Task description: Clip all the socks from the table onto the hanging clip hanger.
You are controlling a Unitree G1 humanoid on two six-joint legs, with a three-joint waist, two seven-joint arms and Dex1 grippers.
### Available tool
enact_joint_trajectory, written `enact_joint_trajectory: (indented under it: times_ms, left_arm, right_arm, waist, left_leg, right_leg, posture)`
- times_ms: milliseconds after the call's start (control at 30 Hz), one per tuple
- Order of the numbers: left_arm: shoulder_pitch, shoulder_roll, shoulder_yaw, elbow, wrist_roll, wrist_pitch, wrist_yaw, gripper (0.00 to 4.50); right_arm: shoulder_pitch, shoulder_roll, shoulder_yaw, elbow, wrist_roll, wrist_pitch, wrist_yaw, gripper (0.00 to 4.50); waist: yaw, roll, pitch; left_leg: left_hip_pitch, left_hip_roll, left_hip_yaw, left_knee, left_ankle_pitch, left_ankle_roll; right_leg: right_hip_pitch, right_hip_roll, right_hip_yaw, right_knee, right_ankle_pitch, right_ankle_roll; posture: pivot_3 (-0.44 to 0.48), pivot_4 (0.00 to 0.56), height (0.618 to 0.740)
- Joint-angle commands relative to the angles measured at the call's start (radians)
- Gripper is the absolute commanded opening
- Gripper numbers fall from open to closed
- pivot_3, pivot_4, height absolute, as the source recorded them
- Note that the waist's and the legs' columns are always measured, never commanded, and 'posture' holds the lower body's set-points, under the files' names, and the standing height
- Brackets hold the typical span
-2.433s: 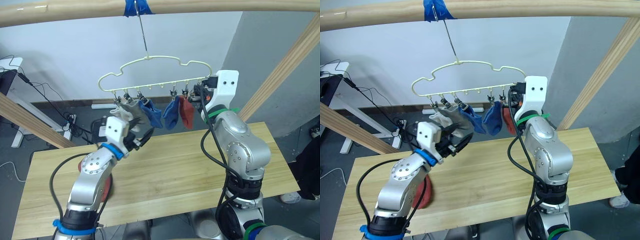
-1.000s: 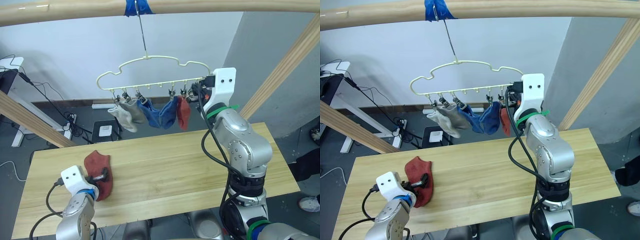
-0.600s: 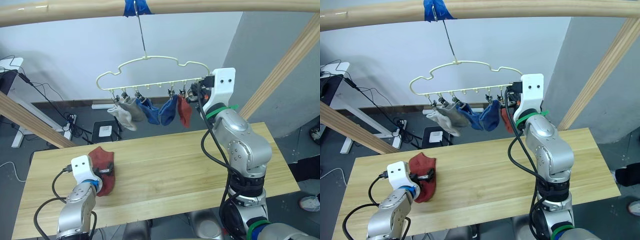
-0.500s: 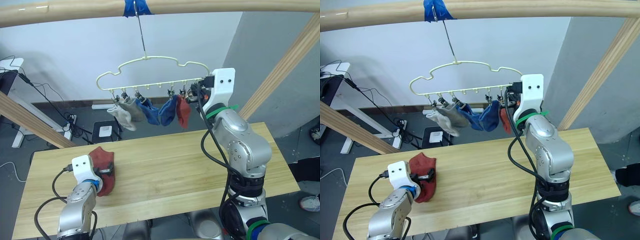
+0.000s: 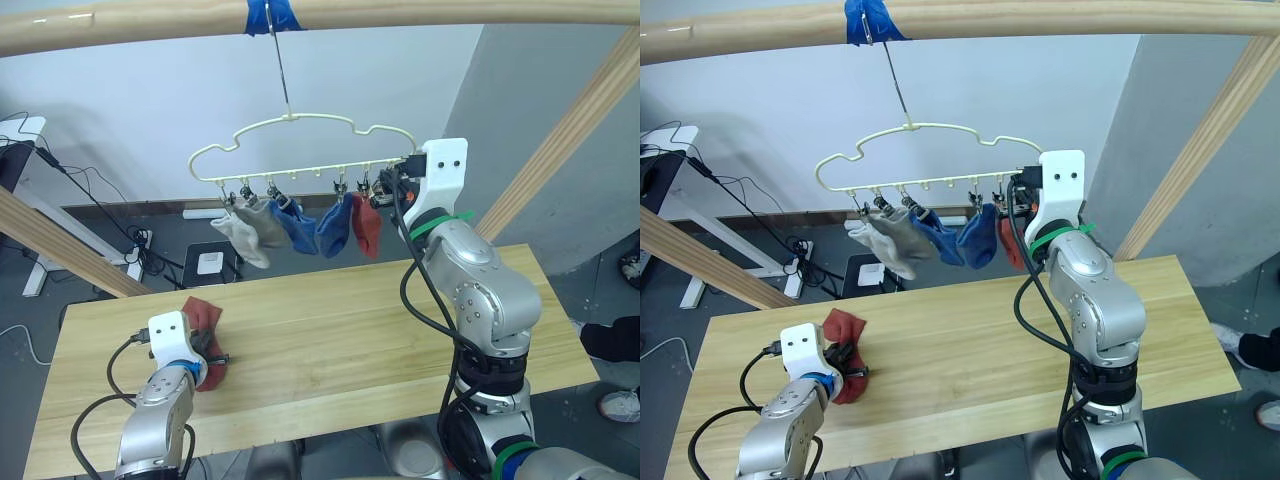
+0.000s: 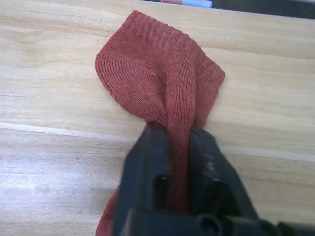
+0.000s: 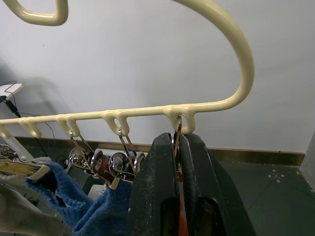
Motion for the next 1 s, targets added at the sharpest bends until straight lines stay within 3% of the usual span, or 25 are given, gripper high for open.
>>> enact_joint_trajectory:
  times_ms: [33,267,400,533,700,900,1000]
  left_arm:
    - [0.036,0.029,-0.043,0.022,0.021,-0.067,-0.077,0.01]
    - [-0.016,0.157,-0.256,0.023,0.107,-0.416,-0.362,0.00]
    - [-0.170,0.174,-0.367,0.023,0.093,-0.595,-0.550,0.00]
    - [-0.297,0.151,-0.444,0.040,0.084,-0.692,-0.657,0.00]
    - [-0.397,0.081,-0.500,0.072,0.098,-0.719,-0.680,0.00]
    - [-0.505,-0.048,-0.497,0.215,0.164,-0.735,-0.549,0.00]
    - [-0.516,-0.094,-0.467,0.251,0.139,-0.704,-0.498,0.00]
  right_arm:
    - [-0.005,0.007,0.013,-0.050,0.019,-0.022,0.005,0.00]
    - [-0.009,-0.002,0.005,-0.052,0.016,-0.019,0.003,0.00]
    - [-0.012,-0.004,0.001,-0.056,0.015,-0.016,0.000,0.00]
    - [-0.012,-0.007,-0.001,-0.059,0.015,-0.014,-0.001,0.00]
    - [-0.013,-0.006,-0.001,-0.060,0.015,-0.015,-0.002,0.00]
    - [-0.016,-0.007,-0.004,-0.062,0.013,-0.014,-0.005,0.00]
    - [-0.017,-0.008,-0.003,-0.064,0.012,-0.013,-0.006,0.00]
  waist:
    - [0.000,0.000,0.000]
    - [0.004,0.000,0.000]
    - [0.003,0.000,0.000]
    - [-0.005,0.000,0.000]
    - [-0.021,0.000,0.000]
    - [-0.026,0.000,0.000]
    - [-0.029,0.000,0.000]
  left_leg:
    - [0.000,0.000,0.000,0.000,0.000,0.000]
    - [-0.001,0.001,0.000,0.000,0.000,0.000]
    - [-0.002,0.000,0.000,0.000,0.000,0.000]
    - [-0.002,0.000,0.002,-0.001,0.000,0.000]
    - [-0.002,0.000,0.002,-0.001,0.000,0.000]
    - [-0.001,-0.002,0.001,0.000,0.001,0.001]
    - [-0.001,-0.002,0.001,0.000,0.001,0.001]
  right_leg:
    - [0.000,0.000,0.000,0.000,0.000,0.000]
    - [-0.001,0.000,0.000,-0.001,0.000,0.000]
    - [-0.001,-0.001,0.000,-0.001,0.000,0.000]
    - [-0.001,0.000,0.001,-0.001,0.000,0.000]
    - [-0.001,0.000,0.000,-0.001,0.000,0.000]
    - [0.000,0.000,0.001,0.000,0.001,0.001]
    - [0.000,0.000,0.000,0.000,0.001,0.001]
  posture:
    - [-0.285,0.231,0.740]
    - [-0.301,0.236,0.740]
    - [-0.308,0.237,0.740]
    - [-0.313,0.235,0.740]
    - [-0.313,0.235,0.740]
    - [-0.334,0.231,0.740]
    - [-0.343,0.230,0.740]
